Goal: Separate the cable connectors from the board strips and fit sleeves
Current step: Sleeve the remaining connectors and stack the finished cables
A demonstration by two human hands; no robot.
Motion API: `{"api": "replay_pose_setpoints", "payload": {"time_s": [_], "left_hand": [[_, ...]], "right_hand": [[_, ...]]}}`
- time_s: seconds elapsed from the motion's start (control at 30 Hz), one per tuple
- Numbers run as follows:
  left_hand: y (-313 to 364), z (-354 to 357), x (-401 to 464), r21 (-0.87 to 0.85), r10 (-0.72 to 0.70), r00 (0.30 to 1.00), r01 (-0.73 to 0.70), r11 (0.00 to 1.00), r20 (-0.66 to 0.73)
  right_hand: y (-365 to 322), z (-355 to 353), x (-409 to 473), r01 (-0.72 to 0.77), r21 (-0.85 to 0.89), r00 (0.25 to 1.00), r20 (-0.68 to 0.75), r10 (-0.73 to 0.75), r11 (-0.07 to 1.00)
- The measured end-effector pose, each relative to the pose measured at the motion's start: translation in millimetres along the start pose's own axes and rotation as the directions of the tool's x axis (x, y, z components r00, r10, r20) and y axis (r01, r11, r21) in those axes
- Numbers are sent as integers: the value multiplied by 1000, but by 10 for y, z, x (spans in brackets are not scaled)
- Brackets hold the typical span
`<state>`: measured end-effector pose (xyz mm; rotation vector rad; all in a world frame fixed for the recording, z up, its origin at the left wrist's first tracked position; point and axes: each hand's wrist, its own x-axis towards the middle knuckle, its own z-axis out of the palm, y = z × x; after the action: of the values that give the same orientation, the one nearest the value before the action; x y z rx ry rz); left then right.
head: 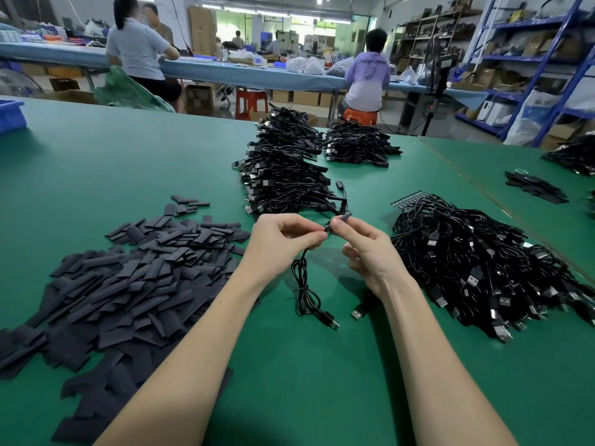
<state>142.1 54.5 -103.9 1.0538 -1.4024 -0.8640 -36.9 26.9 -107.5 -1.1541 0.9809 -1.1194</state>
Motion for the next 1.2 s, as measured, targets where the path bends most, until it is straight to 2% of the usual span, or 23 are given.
{"api": "replay_pose_setpoints", "payload": {"time_s": [0.2, 0.4, 0.6, 1.0, 1.2], "left_hand": [[-38, 9, -19, -24, 11, 1000, -11, 1000, -3], [-17, 7, 18, -26, 22, 998, -20, 999, 56], [13, -4, 15, 19, 44, 998, -45, 999, 54], [53, 0, 16, 12, 56, 996, -56, 998, 68], [30, 30, -12, -38, 18, 1000, -18, 999, 13]], "right_hand": [[23, 4, -6, -6, -2, 999, 38, 6, 1000], [-9, -10, -19, -19, 97, 1000, -15, 21, 995], [-15, 6, -50, -32, 131, 999, -39, 38, 991], [4, 56, -82, -42, 117, 999, 4, 42, 992], [13, 67, -96, -34, 59, 998, 50, 31, 998]]}}
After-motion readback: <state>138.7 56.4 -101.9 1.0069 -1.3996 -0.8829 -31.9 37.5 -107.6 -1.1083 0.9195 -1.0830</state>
